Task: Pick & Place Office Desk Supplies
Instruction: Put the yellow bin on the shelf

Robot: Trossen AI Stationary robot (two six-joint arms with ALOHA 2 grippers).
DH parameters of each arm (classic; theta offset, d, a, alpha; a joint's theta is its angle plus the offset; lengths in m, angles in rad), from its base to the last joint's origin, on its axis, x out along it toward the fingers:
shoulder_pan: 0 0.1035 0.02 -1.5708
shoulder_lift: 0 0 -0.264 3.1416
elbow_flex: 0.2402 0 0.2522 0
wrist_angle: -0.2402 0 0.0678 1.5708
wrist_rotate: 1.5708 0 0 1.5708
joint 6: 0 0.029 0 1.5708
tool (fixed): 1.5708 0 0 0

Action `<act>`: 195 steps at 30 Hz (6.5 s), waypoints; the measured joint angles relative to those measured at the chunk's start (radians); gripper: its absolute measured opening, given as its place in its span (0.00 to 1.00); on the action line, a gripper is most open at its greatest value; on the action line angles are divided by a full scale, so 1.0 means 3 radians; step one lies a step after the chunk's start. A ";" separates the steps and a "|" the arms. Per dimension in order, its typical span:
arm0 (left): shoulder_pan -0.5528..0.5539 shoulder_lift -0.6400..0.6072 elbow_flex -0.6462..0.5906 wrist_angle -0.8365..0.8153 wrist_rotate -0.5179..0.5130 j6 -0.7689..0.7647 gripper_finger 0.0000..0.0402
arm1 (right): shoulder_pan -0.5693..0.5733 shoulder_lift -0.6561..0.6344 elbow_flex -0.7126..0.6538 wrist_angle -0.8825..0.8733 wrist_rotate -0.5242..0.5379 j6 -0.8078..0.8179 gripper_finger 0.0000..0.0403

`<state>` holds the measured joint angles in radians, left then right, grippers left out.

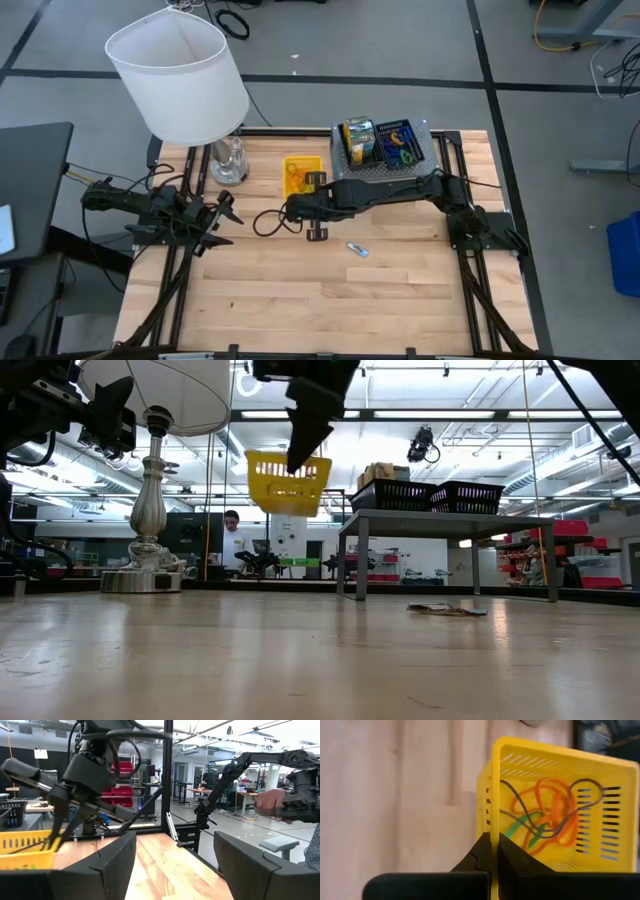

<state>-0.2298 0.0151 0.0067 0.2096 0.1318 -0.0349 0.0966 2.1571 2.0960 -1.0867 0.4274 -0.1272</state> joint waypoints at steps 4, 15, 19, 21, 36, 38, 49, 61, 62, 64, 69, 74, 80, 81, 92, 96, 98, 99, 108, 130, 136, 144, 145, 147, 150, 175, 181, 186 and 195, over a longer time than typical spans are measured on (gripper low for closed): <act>0.0001 0.0000 0.0000 -0.0001 0.0000 0.0000 0.67 | 0.0015 0.0022 0.0000 0.0152 -0.0325 -0.0006 0.01; 0.0000 -0.0001 0.0000 0.0000 0.0000 0.0000 0.67 | 0.0095 0.0510 0.0000 0.0474 -0.0785 -0.0092 0.01; 0.0001 -0.0001 -0.0001 -0.0001 0.0000 0.0000 0.67 | 0.0101 0.0638 0.0000 0.0617 -0.0815 -0.0084 0.01; 0.0000 -0.0001 0.0000 0.0000 0.0001 0.0000 0.67 | 0.0097 0.0701 0.0000 0.0710 -0.0922 -0.0065 0.01; 0.0000 -0.0003 0.0000 0.0003 0.0000 -0.0003 0.67 | 0.0118 0.0918 -0.0064 0.1087 -0.1239 -0.0096 0.01; 0.0001 -0.0003 -0.0001 0.0026 0.0000 0.0019 0.67 | 0.0116 0.0921 -0.0066 0.1147 -0.1285 -0.0095 0.01; 0.0001 -0.0003 0.0000 0.0065 0.0158 -0.0246 0.67 | 0.0115 0.0933 -0.0072 0.1253 -0.1350 -0.0072 0.03; 0.0000 -0.0001 -0.0001 0.0419 0.0736 -0.1122 0.67 | 0.0096 0.0945 -0.0079 0.1335 -0.1388 -0.0043 0.14; 0.0000 -0.0001 0.0000 0.0436 0.0655 -0.1157 0.67 | 0.0096 0.0945 -0.0079 0.1335 -0.1381 -0.0055 0.15; 0.0000 -0.0001 0.0000 0.0445 0.0450 -0.1271 0.67 | 0.0096 0.0945 -0.0079 0.1335 -0.1369 -0.0101 0.17; 0.0001 -0.0001 -0.0001 0.0631 0.0162 -0.1513 0.67 | 0.0103 0.0946 -0.0083 0.1352 -0.1210 -0.0158 0.24; 0.0001 -0.0001 0.0000 0.0844 0.0155 -0.1574 0.67 | 0.0137 0.0946 -0.0065 0.1380 -0.0859 -0.0382 0.36; 0.0001 -0.0002 0.0000 0.0958 0.0143 -0.1480 0.67 | 0.0224 0.0946 0.0108 0.1408 -0.0448 -0.0620 0.45; 0.0001 -0.0004 0.0000 0.0983 0.0076 -0.1384 0.67 | 0.0243 0.0946 0.0153 0.1407 -0.0391 -0.0655 0.45; 0.0006 0.0133 0.0101 -0.0390 -0.0307 -0.1042 0.67 | 0.0564 0.0938 0.0794 0.0711 0.0176 -0.0689 0.43; -0.0026 0.0515 0.0069 -0.0757 -0.0604 -0.1182 0.67 | 0.0690 0.0841 0.0792 0.0044 0.0303 -0.0351 0.43; -0.0073 0.0781 0.0056 -0.0649 -0.0577 -0.1210 0.67 | 0.0735 0.0750 0.0728 -0.0233 0.0288 -0.0088 0.43; -0.0104 0.0910 0.0057 -0.0568 -0.0577 -0.1199 0.67 | 0.0757 0.0699 0.0718 -0.0421 0.0279 0.0076 0.43; -0.0424 0.2307 0.0542 -0.0370 -0.0994 -0.1099 0.67 | 0.1012 0.0261 0.0713 -0.1510 0.0445 0.1229 0.43; -0.0558 0.4749 0.2049 -0.1517 -0.1599 -0.1368 0.66 | 0.1045 -0.0106 -0.0894 0.2490 -0.1976 0.0335 0.43; -0.0457 0.4762 0.2047 -0.1565 -0.1660 -0.1501 0.59 | 0.0921 -0.0131 -0.1795 0.3670 -0.2015 0.0370 0.43; -0.0318 0.4762 0.2047 -0.1715 -0.1649 -0.1505 0.33 | 0.0931 -0.0757 -0.3484 0.4652 -0.1225 0.0837 0.43; -0.0311 0.4762 0.2047 -0.1715 -0.1647 -0.1458 0.28 | 0.0956 -0.0871 -0.3707 0.4742 -0.1105 0.0923 0.43; -0.0281 0.4762 0.2047 -0.1710 -0.1647 -0.1329 0.16 | 0.1036 -0.1112 -0.4108 0.4909 -0.0917 0.1084 0.43; -0.0224 0.4762 0.2052 -0.1654 -0.1652 -0.1161 0.03 | 0.1159 -0.1437 -0.4601 0.4986 -0.0665 0.1416 0.43; 0.0880 0.5190 0.3812 -0.2327 -0.1551 0.0425 0.00 | 0.1985 -0.3072 -0.5177 0.3356 0.0850 0.2201 0.43; 0.1036 0.5519 0.4273 -0.2563 -0.1497 0.0616 0.00 | 0.2150 -0.3079 -0.5177 0.3357 0.0860 0.2421 0.43; 0.1120 0.5711 0.4555 -0.2648 -0.1451 0.0746 0.00 | 0.2234 -0.3079 -0.5177 0.3362 0.0869 0.2485 0.43; 0.1237 0.5852 0.4932 -0.2794 -0.1381 0.0856 0.00 | 0.2250 -0.3076 -0.5177 0.3384 0.0867 0.2519 0.43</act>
<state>0.1413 1.7706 1.4863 -0.6285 -0.2826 0.2218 0.7715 1.2343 0.5430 -0.0715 0.6876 0.6285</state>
